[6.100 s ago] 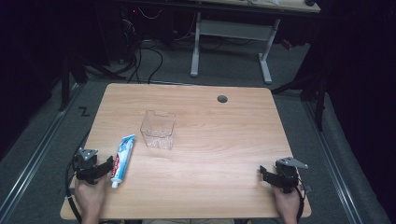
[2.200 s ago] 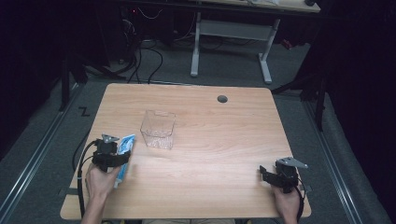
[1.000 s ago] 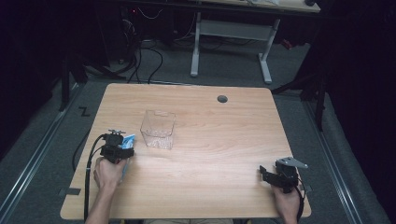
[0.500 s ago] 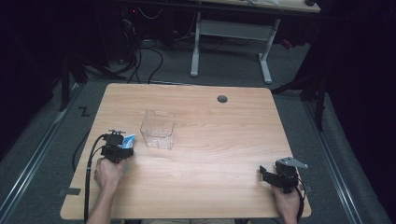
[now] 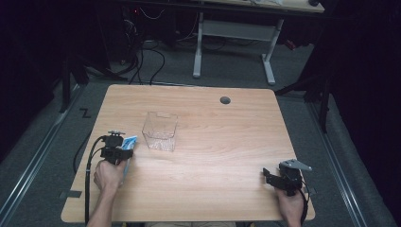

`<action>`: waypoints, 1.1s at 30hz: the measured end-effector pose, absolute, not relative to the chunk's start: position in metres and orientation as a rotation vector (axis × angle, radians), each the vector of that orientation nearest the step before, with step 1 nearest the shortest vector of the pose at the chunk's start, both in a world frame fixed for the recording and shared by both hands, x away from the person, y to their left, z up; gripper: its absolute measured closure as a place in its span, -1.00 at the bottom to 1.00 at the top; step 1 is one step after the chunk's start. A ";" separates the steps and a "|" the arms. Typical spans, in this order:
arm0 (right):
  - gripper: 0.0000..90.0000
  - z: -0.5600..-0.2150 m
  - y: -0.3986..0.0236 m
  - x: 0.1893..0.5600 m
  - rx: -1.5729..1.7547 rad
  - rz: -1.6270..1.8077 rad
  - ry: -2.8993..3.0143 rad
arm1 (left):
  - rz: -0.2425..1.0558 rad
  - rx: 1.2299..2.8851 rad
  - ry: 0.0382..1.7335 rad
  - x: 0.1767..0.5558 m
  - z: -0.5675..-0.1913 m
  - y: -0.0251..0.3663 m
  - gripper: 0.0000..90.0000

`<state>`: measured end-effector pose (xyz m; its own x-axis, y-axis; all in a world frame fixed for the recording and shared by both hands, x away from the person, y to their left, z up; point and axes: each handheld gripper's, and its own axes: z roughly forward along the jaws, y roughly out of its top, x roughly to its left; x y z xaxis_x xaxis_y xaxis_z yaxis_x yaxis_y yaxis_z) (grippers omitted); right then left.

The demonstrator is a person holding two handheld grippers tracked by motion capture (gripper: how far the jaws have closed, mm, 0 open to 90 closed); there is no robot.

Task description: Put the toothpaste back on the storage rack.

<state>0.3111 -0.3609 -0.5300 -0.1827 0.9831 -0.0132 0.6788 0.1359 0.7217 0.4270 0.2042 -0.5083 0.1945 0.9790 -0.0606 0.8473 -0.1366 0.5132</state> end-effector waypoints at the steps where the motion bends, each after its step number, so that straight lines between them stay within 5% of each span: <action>1: -0.36 -0.530 -0.361 0.311 1.591 0.809 1.925 | 0.399 2.039 1.703 0.427 -0.508 0.205 0.30; 14: -0.36 -0.530 -0.361 0.311 1.591 0.808 1.925 | 0.401 2.029 1.670 0.424 -0.507 0.205 0.51; 33: -0.36 -0.530 -0.361 0.311 1.591 0.809 1.925 | 0.396 1.978 1.607 0.412 -0.492 0.217 0.57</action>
